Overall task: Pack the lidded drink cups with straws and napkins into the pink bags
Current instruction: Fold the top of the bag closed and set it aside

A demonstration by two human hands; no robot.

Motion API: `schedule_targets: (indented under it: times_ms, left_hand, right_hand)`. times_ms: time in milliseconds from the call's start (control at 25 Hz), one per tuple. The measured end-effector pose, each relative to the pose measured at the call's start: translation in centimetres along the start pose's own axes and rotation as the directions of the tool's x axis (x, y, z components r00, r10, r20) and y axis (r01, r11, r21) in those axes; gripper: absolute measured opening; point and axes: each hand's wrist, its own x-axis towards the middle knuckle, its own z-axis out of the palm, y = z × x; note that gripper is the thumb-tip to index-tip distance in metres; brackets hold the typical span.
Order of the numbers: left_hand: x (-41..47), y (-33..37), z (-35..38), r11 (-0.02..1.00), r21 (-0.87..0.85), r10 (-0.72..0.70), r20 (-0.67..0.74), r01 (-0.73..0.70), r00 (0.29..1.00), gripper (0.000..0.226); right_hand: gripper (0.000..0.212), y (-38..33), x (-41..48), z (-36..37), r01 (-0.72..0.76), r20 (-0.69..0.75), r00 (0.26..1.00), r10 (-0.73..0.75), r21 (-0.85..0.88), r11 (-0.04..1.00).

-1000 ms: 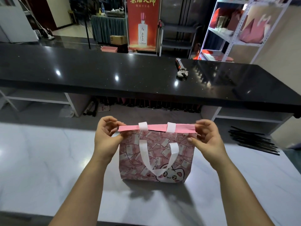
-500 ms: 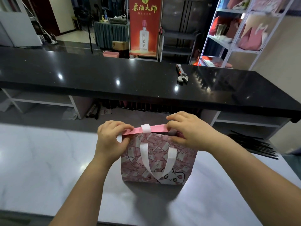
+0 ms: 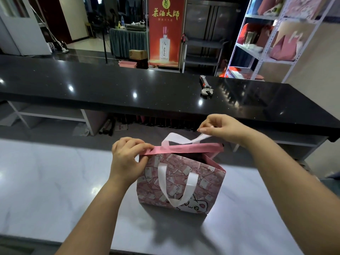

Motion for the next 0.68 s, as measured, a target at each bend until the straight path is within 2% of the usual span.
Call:
schedule_targets:
  times_ms: [40, 120, 200, 240, 320, 360, 400, 440, 520, 560, 600, 680]
  left_hand:
    - [0.0, 0.0, 0.0, 1.000, -0.010, -0.002, 0.001, 0.002, 1.000, 0.020]
    - [-0.1, -0.1, 0.1, 0.999, -0.034, -0.011, 0.000, 0.011, 1.000, 0.020]
    - [-0.1, -0.2, 0.3, 0.998, -0.056, -0.031, 0.000, 0.031, 1.000, 0.018]
    - [0.0, -0.3, 0.4, 0.997, -0.066, -0.043, 0.001, 0.043, 0.999, 0.018]
    - [0.1, -0.4, 0.7, 0.993, -0.104, -0.063, -0.001, 0.063, 0.998, 0.019]
    - [0.1, -0.4, 0.8, 0.988, -0.135, -0.076, -0.004, 0.075, 0.997, 0.021]
    - [0.1, -0.4, 0.9, 0.979, -0.182, -0.095, 0.001, 0.094, 0.995, 0.023]
    - [0.1, -0.2, 0.9, 0.961, -0.244, -0.127, 0.016, 0.127, 0.992, 0.027]
    - [0.1, 0.1, 0.8, 0.894, -0.380, -0.224, 0.076, 0.236, 0.972, 0.038]
    - [0.1, 0.2, 0.6, 0.859, -0.425, -0.263, 0.108, 0.284, 0.959, 0.040]
    - [0.2, 0.2, 0.5, 0.838, -0.448, -0.282, 0.136, 0.313, 0.950, 0.040]
    - [0.4, 0.0, 0.4, 0.830, -0.454, -0.272, 0.178, 0.324, 0.946, 0.039]
  right_hand:
    - [0.031, 0.5, 0.2, 0.5, -0.028, -0.033, 0.999, 0.031, 0.092, 0.995]
    - [0.031, 1.5, 0.1, 1.4, -0.029, -0.080, 0.996, 0.043, 0.170, 0.985]
    - [0.028, 2.5, -1.1, 2.0, 0.063, -0.215, 0.977, -0.012, 0.234, 0.970]
    - [0.029, 3.2, -2.2, 2.5, 0.137, -0.333, 0.942, -0.038, 0.278, 0.951]
    - [0.030, 5.0, -5.0, 4.1, 0.275, -0.569, 0.822, -0.009, 0.383, 0.881]
    - [0.032, 6.3, -6.2, 5.2, 0.321, -0.626, 0.780, 0.029, 0.439, 0.839]
    - [0.037, 7.8, -7.3, 6.2, 0.337, -0.633, 0.772, 0.056, 0.481, 0.809]
    - [0.045, 8.8, -8.3, 7.0, 0.331, -0.588, 0.806, 0.064, 0.538, 0.775]
    - [0.056, 9.4, -9.3, 8.0, 0.200, -0.364, 0.930, 0.053, 0.621, 0.758]
    - [0.055, 9.3, -9.5, 8.4, 0.122, -0.256, 0.965, 0.052, 0.616, 0.778]
    - [0.047, 8.9, -9.4, 8.8, 0.067, -0.212, 0.973, 0.088, 0.629, 0.774]
    - [0.029, 8.2, -8.6, 9.7, 0.079, -0.334, 0.920, 0.204, 0.670, 0.738]
